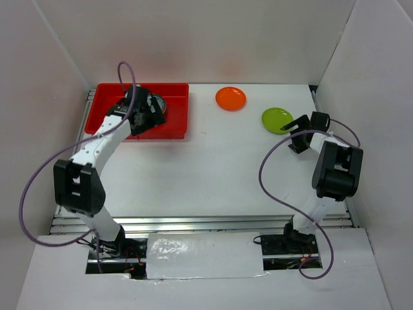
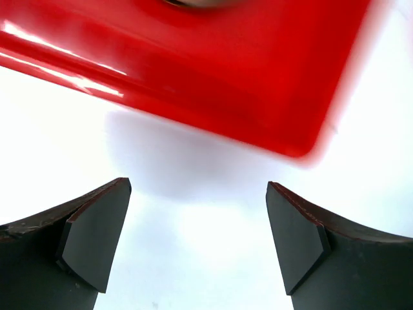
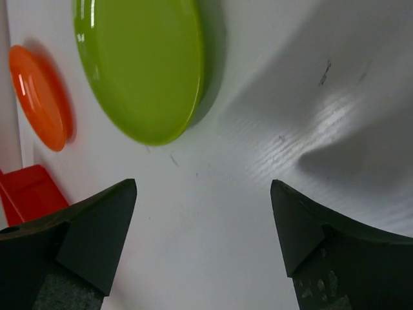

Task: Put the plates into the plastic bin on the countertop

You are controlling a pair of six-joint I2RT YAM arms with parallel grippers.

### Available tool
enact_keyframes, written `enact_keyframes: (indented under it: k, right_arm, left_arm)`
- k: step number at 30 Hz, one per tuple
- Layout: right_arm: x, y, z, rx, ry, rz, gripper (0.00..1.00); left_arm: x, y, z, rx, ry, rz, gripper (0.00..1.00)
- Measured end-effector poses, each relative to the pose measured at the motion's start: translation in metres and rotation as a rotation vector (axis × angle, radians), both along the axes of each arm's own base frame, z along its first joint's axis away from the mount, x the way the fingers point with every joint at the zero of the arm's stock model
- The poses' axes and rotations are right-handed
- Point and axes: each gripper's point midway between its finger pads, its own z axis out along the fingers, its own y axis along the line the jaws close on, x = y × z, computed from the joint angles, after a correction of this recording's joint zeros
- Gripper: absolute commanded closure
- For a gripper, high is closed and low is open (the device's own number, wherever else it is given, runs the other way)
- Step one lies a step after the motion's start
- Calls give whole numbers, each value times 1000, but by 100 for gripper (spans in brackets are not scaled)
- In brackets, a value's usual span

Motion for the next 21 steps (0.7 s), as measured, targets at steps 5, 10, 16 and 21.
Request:
enact_keyframes:
  k: [5, 10, 16, 21]
  right_arm:
    - [26, -7, -27, 70, 46, -27, 21]
    - [54, -14, -29, 117, 34, -52, 40]
    - [62, -16, -37, 152, 66, -78, 54]
    - [74, -17, -43, 167, 89, -65, 100]
  left_arm:
    - [-40, -56, 58, -6, -160, -166, 1]
    - [-58, -69, 95, -4, -274, -209, 1]
    - [-71, -93, 95, -4, -281, -276, 1]
    - [-72, -92, 88, 0, -268, -278, 1]
